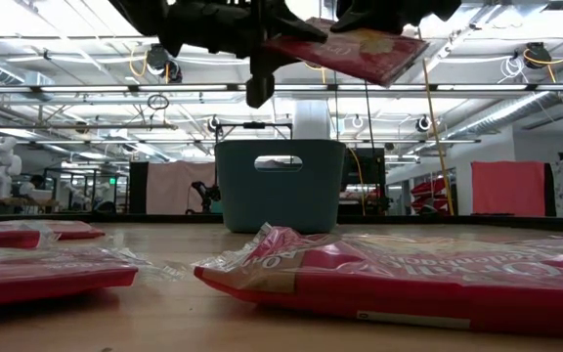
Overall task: Sort popcorn bags into baskets
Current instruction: Put the red popcorn bag into the blue bin
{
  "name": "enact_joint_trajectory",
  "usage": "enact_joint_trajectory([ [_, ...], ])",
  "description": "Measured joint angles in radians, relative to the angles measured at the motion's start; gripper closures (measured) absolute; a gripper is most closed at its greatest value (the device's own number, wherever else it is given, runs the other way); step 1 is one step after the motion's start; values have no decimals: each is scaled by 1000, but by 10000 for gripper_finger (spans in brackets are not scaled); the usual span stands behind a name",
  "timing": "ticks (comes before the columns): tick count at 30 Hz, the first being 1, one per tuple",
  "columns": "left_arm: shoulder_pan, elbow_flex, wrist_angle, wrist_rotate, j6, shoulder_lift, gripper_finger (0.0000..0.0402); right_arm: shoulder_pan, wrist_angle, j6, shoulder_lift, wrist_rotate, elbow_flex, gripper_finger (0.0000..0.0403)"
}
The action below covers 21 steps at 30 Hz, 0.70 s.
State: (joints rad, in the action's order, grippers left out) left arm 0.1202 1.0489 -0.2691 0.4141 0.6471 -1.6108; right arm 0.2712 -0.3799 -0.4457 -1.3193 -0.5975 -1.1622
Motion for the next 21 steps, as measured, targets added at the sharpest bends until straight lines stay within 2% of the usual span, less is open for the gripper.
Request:
enact_joint_trajectory([
  [3,10,0,-16,1,-10,0,367,2,1,14,1,28,0,385],
  [6,26,0,-23,0,-10,0,368,7,10,21,13,91,0,354],
  [10,43,0,-34,-3,-5,0,370,28,3,14,42,160,0,292],
  [14,67,0,-40,1,17,10,353,50,-20,45,89,268,0,238],
  [18,93,0,-44,4,7,45,364,76,-38,89,146,319,-1,206],
  [21,124,0,-35,6,21,85,374,99,-69,112,187,356,-2,196],
])
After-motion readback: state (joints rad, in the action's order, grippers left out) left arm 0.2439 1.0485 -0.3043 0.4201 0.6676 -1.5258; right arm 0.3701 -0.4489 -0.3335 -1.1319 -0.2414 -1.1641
